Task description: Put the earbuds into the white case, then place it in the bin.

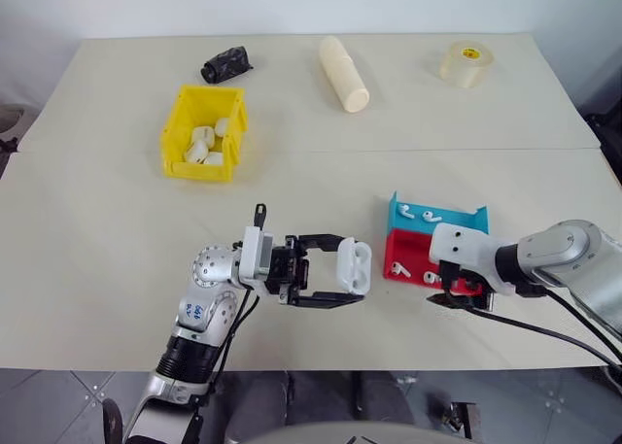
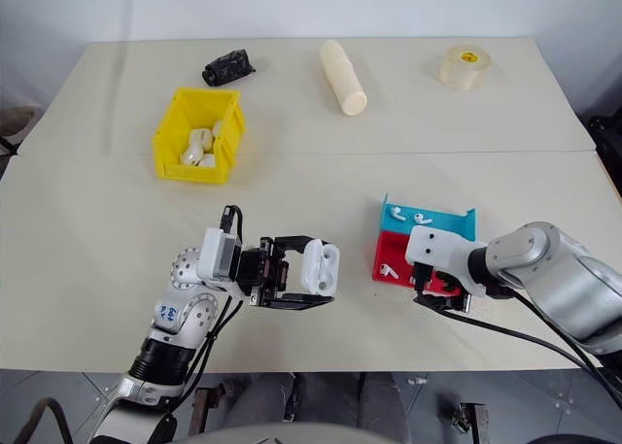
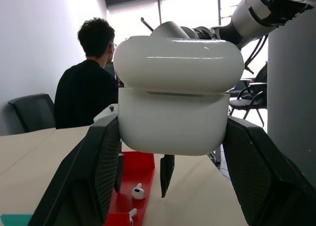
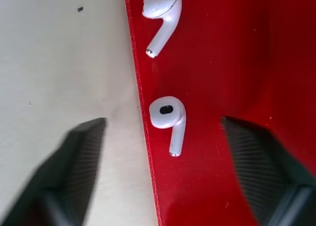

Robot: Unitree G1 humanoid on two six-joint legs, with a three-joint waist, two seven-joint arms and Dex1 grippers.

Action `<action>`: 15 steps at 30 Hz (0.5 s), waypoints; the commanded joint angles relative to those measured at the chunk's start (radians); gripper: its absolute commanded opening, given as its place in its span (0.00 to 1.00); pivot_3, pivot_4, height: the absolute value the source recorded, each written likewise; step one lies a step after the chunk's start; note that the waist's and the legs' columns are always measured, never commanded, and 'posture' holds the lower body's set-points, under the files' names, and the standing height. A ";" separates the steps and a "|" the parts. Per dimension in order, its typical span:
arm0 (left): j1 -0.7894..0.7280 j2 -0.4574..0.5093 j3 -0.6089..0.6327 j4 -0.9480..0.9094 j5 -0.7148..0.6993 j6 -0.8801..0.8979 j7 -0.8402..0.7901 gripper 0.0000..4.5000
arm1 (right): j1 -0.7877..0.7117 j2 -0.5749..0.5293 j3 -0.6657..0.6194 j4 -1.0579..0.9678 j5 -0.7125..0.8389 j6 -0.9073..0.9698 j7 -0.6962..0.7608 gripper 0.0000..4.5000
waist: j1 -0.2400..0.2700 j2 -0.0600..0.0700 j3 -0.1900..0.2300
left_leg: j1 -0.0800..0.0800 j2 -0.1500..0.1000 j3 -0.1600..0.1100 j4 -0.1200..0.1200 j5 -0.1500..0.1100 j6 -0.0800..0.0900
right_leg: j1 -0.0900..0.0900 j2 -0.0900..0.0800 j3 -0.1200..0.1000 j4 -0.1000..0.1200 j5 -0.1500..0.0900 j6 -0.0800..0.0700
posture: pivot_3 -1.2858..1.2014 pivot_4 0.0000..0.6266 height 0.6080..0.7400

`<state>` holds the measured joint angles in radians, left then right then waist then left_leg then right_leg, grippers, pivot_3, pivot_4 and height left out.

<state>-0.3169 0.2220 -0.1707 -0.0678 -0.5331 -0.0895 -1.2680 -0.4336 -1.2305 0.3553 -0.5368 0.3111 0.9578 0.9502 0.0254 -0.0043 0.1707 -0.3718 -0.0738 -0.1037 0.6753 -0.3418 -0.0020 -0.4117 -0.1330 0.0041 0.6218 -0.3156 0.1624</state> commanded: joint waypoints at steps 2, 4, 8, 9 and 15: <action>0.007 0.006 -0.003 -0.045 -0.011 0.008 0.014 0.61 | -0.018 0.016 0.005 -0.005 -0.038 -0.014 0.020 0.48 | -0.001 0.000 0.000 | 0.000 0.000 0.000 0.000 0.000 0.000 | 0.000 0.000 0.000 0.000 0.000 0.000 | 0.52 0.24 1.00; 0.006 0.007 -0.004 -0.049 -0.012 0.011 0.018 0.61 | -0.017 0.023 0.006 -0.005 -0.050 -0.013 0.026 0.48 | 0.000 0.000 0.000 | 0.000 0.000 0.000 0.000 0.000 0.000 | 0.000 0.000 0.000 0.000 0.000 0.000 | 0.52 0.24 1.00; 0.003 0.005 -0.005 -0.051 -0.012 0.015 0.025 0.61 | -0.018 0.037 0.010 -0.005 -0.069 -0.014 0.038 0.48 | 0.000 0.000 0.000 | 0.000 0.000 0.000 0.000 0.000 0.000 | 0.000 0.000 0.000 0.000 0.000 0.000 | 0.52 0.24 1.00; 0.003 0.005 -0.006 -0.051 -0.012 0.015 0.026 0.61 | -0.018 0.039 0.011 -0.005 -0.074 -0.014 0.041 0.48 | 0.000 0.000 0.000 | 0.000 0.000 0.000 0.000 0.000 0.000 | 0.000 0.000 0.000 0.000 0.000 0.000 | 0.52 0.24 1.00; 0.001 0.006 -0.005 -0.053 -0.012 0.014 0.033 0.61 | -0.014 0.048 0.023 0.000 -0.105 -0.027 0.061 0.48 | 0.000 0.000 0.000 | 0.000 0.000 0.000 0.000 0.000 0.000 | 0.000 0.000 0.000 0.000 0.000 0.000 | 0.52 0.24 1.00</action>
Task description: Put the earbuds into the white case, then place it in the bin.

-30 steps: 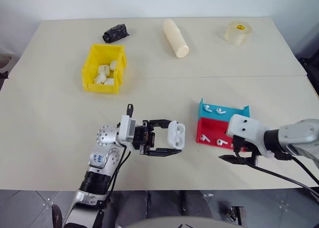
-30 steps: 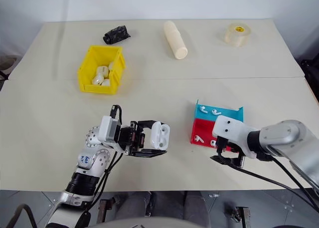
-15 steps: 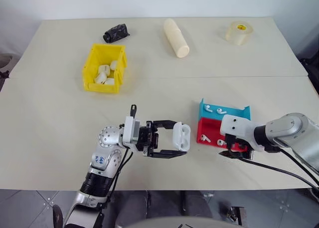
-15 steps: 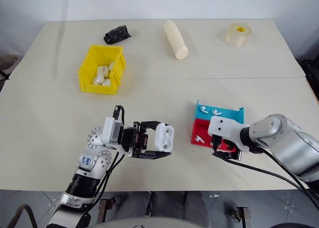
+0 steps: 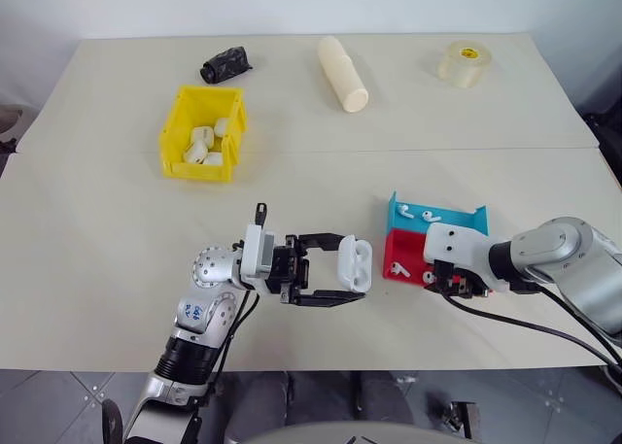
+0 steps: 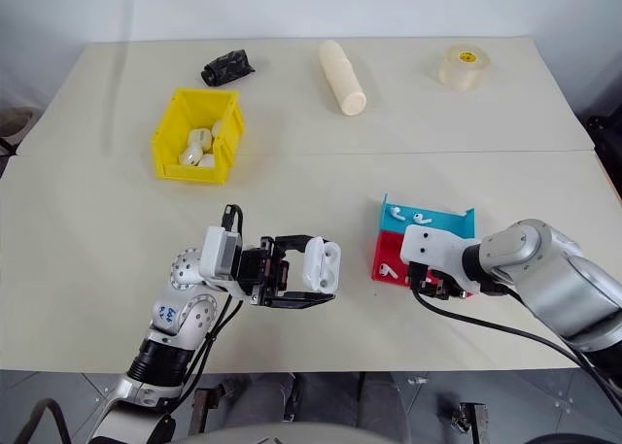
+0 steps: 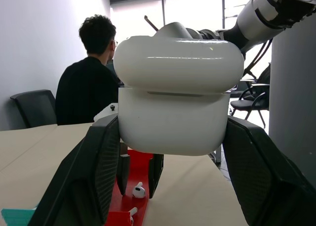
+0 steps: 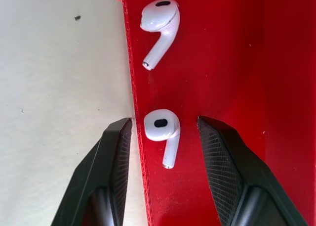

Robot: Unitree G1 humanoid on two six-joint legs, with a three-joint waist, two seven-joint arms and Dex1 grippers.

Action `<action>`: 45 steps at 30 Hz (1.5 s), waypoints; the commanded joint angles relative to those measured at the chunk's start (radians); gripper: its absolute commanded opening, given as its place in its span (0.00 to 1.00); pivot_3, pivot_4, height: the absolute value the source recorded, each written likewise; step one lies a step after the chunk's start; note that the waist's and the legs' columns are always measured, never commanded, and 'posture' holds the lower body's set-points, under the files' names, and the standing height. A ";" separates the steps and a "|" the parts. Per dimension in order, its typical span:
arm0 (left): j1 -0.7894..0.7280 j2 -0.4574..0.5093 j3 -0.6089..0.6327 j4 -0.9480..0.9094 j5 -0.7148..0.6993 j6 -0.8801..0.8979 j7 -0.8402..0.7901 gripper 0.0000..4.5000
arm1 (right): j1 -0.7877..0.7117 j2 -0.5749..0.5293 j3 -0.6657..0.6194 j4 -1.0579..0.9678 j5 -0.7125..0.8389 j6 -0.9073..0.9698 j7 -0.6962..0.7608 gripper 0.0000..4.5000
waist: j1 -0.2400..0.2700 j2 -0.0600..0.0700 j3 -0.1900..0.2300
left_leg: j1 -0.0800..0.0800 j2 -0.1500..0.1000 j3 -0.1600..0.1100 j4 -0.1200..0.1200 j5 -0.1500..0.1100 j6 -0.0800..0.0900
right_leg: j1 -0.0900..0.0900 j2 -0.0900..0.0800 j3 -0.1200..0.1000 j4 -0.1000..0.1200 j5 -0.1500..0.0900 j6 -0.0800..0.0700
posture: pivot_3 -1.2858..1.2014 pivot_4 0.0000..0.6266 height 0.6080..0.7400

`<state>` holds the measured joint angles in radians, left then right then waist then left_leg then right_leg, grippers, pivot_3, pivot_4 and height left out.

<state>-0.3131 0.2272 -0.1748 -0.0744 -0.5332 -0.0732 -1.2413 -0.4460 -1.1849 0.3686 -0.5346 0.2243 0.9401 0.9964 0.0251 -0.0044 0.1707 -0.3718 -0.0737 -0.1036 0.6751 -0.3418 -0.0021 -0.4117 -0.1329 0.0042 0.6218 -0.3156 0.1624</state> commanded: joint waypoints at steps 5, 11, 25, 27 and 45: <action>-0.003 0.002 -0.002 -0.047 -0.010 -0.003 0.011 0.61 | 0.003 0.016 0.011 0.003 -0.035 -0.016 0.025 0.35 | 0.000 0.000 0.000 | 0.000 0.000 0.000 0.000 0.000 0.000 | 0.000 0.000 0.000 0.000 0.000 0.000 | 0.52 0.24 1.00; -0.003 0.007 0.000 -0.044 -0.010 -0.004 0.009 0.61 | 0.001 0.033 0.002 0.000 -0.048 -0.014 0.026 0.15 | -0.002 0.000 0.000 | 0.000 0.000 0.000 0.000 0.000 0.000 | 0.000 0.000 0.000 0.000 0.000 0.000 | 0.52 0.24 1.00; 0.016 0.026 0.035 -0.012 -0.054 0.007 -0.022 0.61 | 0.243 0.388 -0.710 -0.048 0.392 -0.295 0.015 0.15 | 0.001 -0.001 0.000 | 0.001 0.000 0.000 0.000 0.000 0.000 | 0.002 0.000 -0.001 0.000 0.000 0.001 | 0.52 0.24 1.00; 0.009 0.026 0.035 0.001 -0.053 0.009 -0.028 0.61 | 0.240 0.517 -0.775 -0.052 0.528 -0.325 -0.030 0.15 | -0.001 -0.001 0.000 | 0.001 0.000 0.000 0.000 0.000 0.000 | 0.002 0.000 0.000 0.000 0.000 0.001 | 0.52 0.24 1.00; -0.067 -0.009 0.061 0.001 -0.113 0.170 0.017 0.61 | 0.303 0.834 -0.498 -0.140 0.622 -0.514 -0.208 0.15 | -0.002 0.000 0.000 | 0.001 -0.001 -0.001 0.000 0.000 0.000 | 0.001 0.000 0.000 0.001 0.000 0.001 | 0.52 0.24 1.00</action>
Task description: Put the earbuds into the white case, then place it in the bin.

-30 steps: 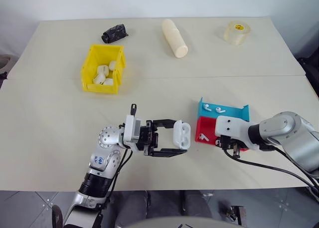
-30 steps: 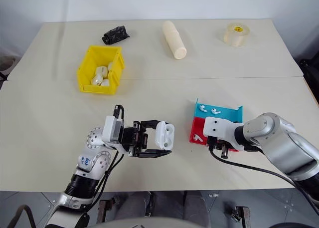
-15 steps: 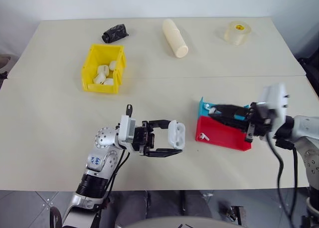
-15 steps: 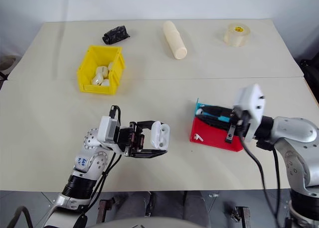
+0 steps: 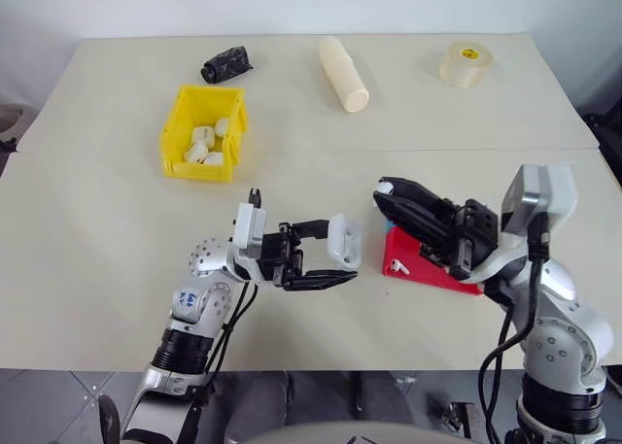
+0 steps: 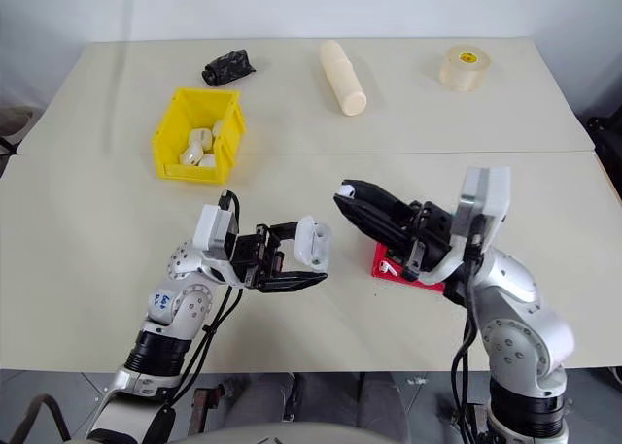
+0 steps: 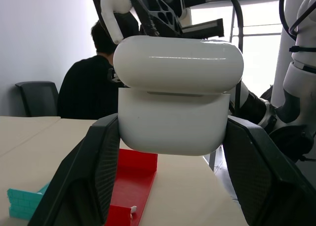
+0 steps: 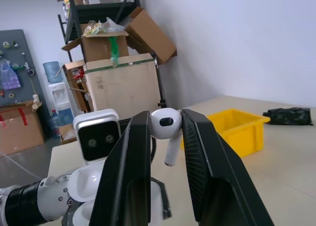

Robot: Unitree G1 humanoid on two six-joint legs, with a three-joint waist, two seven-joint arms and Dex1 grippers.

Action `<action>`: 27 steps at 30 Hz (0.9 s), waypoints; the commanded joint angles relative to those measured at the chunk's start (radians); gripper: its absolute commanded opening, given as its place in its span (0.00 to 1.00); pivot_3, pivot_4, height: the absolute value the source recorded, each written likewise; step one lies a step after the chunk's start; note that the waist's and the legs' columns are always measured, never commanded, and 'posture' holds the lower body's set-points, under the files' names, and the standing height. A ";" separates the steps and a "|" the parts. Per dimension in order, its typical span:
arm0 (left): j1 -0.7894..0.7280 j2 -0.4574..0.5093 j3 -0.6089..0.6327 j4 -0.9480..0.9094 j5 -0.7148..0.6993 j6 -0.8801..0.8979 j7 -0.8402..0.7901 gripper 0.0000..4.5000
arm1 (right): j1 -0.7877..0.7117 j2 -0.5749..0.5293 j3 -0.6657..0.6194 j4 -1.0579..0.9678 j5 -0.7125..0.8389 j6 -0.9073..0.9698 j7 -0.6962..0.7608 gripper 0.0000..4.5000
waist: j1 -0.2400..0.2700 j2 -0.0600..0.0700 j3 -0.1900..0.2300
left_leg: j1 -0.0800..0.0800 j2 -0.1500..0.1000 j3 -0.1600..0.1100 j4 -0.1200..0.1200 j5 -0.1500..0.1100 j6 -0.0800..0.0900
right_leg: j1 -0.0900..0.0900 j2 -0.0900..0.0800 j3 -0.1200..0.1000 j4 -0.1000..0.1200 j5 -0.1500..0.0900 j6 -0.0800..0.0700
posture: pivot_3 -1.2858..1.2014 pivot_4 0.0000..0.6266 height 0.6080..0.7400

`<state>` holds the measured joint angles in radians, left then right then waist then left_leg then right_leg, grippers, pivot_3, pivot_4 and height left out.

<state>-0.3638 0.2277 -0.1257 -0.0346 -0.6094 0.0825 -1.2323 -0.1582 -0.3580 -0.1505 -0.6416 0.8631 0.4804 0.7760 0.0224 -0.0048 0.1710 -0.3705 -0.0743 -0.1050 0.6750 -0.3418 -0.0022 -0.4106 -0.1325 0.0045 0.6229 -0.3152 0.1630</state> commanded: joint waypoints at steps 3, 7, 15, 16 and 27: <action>-0.019 -0.010 0.017 -0.044 -0.041 0.026 0.009 0.61 | 0.038 0.005 0.048 -0.024 -0.044 -0.099 0.029 0.15 | 0.000 0.000 0.000 | 0.000 0.000 0.000 0.000 0.000 0.000 | 0.000 0.000 0.000 0.000 0.000 0.000 | 0.52 0.24 1.00; -0.017 -0.008 0.019 -0.051 -0.046 0.039 0.004 0.61 | 0.060 0.005 0.078 -0.008 -0.074 -0.144 0.045 0.15 | -0.002 0.000 0.000 | 0.000 0.000 0.000 -0.001 0.000 0.000 | 0.000 0.001 0.000 0.000 0.000 0.000 | 0.52 0.24 1.00; -0.017 -0.004 0.018 -0.061 -0.046 0.054 -0.012 0.61 | 0.082 0.011 0.132 0.032 -0.127 -0.223 0.072 0.15 | -0.001 0.000 0.000 | 0.000 0.000 0.000 -0.001 0.000 0.000 | 0.000 0.000 0.000 0.000 0.000 0.000 | 0.52 0.24 1.00; -0.017 -0.004 0.018 -0.064 -0.046 0.056 -0.012 0.61 | 0.082 0.012 0.137 0.040 -0.132 -0.233 0.073 0.15 | -0.001 0.000 0.000 | 0.000 0.000 0.000 -0.001 0.000 0.000 | 0.000 0.000 0.000 0.000 0.000 0.000 | 0.52 0.24 1.00; -0.024 -0.008 0.020 -0.077 -0.051 0.063 -0.009 0.61 | 0.087 -0.010 0.158 0.108 -0.140 -0.257 0.099 0.15 | -0.001 0.000 0.000 | 0.000 0.000 0.000 -0.001 0.000 0.000 | 0.000 0.000 0.000 0.000 0.000 0.000 | 0.52 0.24 1.00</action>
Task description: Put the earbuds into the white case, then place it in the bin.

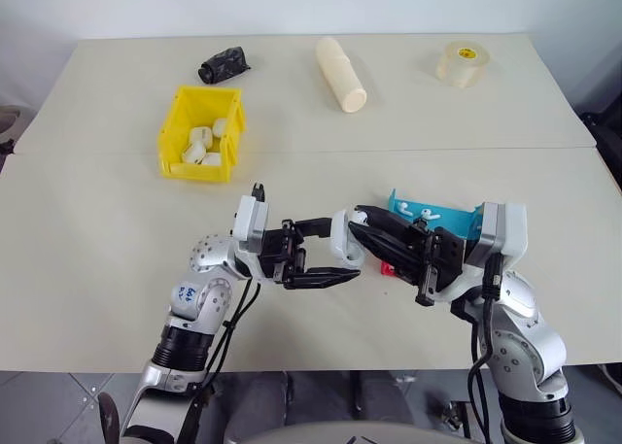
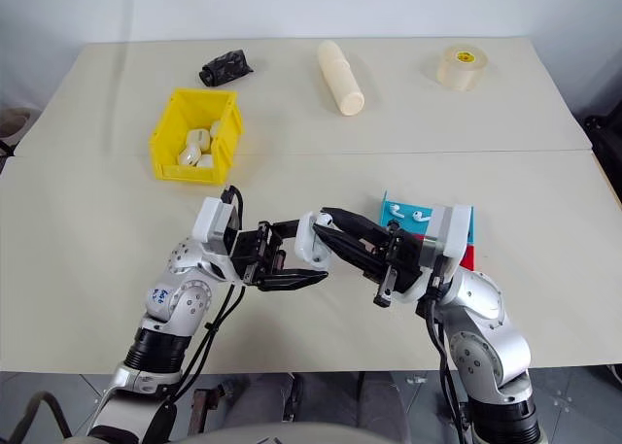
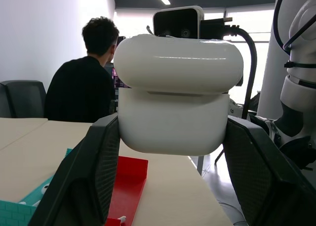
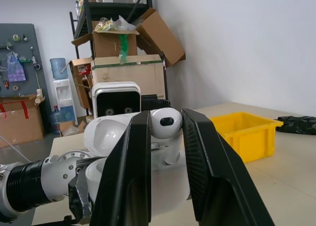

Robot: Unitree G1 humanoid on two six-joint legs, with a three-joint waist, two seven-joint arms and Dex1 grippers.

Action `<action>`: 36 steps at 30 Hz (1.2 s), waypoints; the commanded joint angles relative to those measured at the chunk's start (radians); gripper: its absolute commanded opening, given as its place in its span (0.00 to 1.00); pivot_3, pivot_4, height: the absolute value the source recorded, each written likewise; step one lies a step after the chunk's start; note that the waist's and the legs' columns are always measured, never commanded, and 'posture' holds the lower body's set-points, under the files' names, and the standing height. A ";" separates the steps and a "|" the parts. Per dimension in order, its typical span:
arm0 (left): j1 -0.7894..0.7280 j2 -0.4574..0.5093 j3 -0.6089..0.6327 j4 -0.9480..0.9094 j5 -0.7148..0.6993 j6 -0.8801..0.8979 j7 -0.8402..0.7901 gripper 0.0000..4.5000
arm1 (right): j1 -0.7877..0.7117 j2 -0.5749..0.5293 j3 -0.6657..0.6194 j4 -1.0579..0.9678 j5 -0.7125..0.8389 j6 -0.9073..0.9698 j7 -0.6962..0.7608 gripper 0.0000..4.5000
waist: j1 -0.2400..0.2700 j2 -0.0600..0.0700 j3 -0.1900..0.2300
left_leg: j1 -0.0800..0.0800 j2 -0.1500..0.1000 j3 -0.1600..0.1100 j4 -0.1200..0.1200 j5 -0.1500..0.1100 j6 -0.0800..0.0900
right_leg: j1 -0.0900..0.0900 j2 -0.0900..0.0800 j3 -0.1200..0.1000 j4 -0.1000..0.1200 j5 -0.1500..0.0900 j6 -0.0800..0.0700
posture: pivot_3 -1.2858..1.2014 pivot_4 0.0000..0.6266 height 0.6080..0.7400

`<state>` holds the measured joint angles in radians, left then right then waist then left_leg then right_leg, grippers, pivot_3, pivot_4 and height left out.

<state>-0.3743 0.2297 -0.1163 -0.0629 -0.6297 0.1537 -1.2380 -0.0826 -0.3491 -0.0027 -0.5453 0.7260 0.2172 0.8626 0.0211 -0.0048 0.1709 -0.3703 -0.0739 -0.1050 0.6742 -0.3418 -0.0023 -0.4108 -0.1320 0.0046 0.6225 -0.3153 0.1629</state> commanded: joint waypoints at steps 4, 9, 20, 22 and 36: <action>-0.021 -0.016 0.009 -0.055 -0.033 -0.008 -0.002 0.61 | 0.013 -0.029 0.018 0.029 0.009 0.034 0.016 0.15 | 0.000 0.000 0.000 | 0.000 0.000 0.000 0.000 0.000 0.000 | 0.000 0.000 0.000 0.000 0.000 0.000 | 0.52 0.24 1.00; -0.030 -0.019 0.006 -0.059 -0.032 -0.008 -0.007 0.61 | 0.002 -0.034 0.030 0.034 0.042 0.063 0.023 0.33 | 0.000 0.000 0.000 | 0.000 0.000 0.000 0.000 0.000 0.000 | 0.000 0.000 0.000 0.000 0.000 0.000 | 0.52 0.24 1.00; 0.003 0.032 0.033 -0.053 -0.002 -0.017 -0.013 0.61 | 0.028 -0.183 -0.158 -0.021 0.113 0.094 0.019 0.99 | 0.004 0.000 0.000 | 0.000 0.000 0.000 0.000 0.000 0.000 | 0.000 0.000 0.000 0.000 0.000 0.000 | 0.52 0.24 1.00; 0.022 0.056 0.041 -0.047 0.011 -0.025 -0.015 0.61 | 0.063 -0.238 -0.227 -0.018 0.128 0.097 0.037 0.99 | 0.005 0.000 0.000 | 0.000 0.000 0.000 0.000 0.000 0.000 | 0.001 -0.001 0.000 -0.001 0.000 0.000 | 0.52 0.24 1.00; 0.092 0.083 0.017 -0.042 0.189 -0.169 0.114 0.61 | 0.242 -0.543 -0.473 0.332 -0.087 -0.067 0.376 0.99 | 0.004 0.000 0.000 | 0.001 0.000 0.002 0.000 0.000 0.001 | 0.002 0.000 0.000 -0.001 0.000 0.000 | 0.52 0.24 1.00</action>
<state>-0.2876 0.3209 -0.0954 -0.0725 -0.4468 0.0084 -1.1414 0.1759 -0.8725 -0.4464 -0.2287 0.6517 0.1820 1.2150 0.0249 -0.0048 0.1711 -0.3694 -0.0737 -0.1025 0.6737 -0.3423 -0.0011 -0.4093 -0.1323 0.0052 0.6211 -0.3152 0.1631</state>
